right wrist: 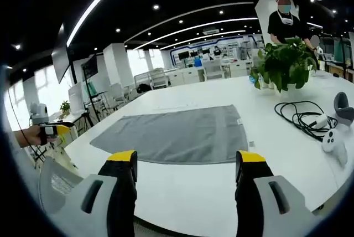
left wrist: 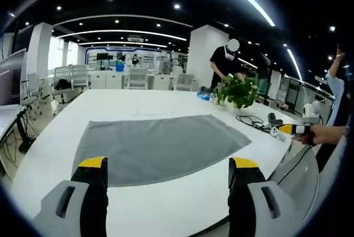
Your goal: Fold the towel on the table until its edges align and the towel forms a compact rectangular stack.
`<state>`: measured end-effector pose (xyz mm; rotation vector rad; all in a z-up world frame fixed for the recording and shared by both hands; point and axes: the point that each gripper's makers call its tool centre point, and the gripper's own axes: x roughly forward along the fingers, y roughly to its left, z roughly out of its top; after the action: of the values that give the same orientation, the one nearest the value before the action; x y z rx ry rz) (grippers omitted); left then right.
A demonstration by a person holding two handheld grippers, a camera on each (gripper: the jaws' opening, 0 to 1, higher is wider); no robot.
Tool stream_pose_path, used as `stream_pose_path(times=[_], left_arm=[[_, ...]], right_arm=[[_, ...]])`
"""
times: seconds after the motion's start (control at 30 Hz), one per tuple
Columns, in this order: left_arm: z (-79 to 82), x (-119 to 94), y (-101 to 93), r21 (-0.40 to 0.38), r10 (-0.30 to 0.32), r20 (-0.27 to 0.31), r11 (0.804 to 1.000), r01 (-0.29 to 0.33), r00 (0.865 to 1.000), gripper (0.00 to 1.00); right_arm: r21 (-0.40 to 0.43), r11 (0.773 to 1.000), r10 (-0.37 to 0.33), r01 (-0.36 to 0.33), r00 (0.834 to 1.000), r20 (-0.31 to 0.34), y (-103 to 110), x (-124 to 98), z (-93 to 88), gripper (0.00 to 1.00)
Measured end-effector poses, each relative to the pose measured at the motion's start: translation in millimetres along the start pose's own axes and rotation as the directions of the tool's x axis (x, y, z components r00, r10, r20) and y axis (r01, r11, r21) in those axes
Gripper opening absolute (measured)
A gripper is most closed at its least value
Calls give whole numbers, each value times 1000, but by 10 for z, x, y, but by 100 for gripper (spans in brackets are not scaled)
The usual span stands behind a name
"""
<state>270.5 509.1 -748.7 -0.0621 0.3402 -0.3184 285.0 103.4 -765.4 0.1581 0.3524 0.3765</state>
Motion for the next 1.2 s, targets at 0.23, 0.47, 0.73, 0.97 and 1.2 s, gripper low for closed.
stream_pose_path(times=[0.23, 0.47, 0.73, 0.97, 1.2], left_arm=[[-26, 32, -6, -1, -5, -10, 1000, 5, 1000, 92], [-30, 76, -21, -5, -10, -15, 1000, 10, 1000, 92], [-20, 141, -51, -4, -20, -18, 1000, 20, 1000, 92], [-19, 192, -65, -4, -26, -24, 1000, 26, 999, 92], [-14, 227, -84, 2, -32, -30, 999, 32, 999, 92]], right_arm=[[6, 1000, -10, 10, 1000, -2, -35, 6, -17, 72], [12, 1000, -14, 14, 1000, -9, -54, 17, -39, 72], [19, 1000, -21, 21, 1000, -12, -94, 36, -50, 72], [30, 999, -26, 27, 1000, -11, -139, 47, -59, 71], [37, 999, -29, 29, 1000, -11, -161, 57, -59, 71]])
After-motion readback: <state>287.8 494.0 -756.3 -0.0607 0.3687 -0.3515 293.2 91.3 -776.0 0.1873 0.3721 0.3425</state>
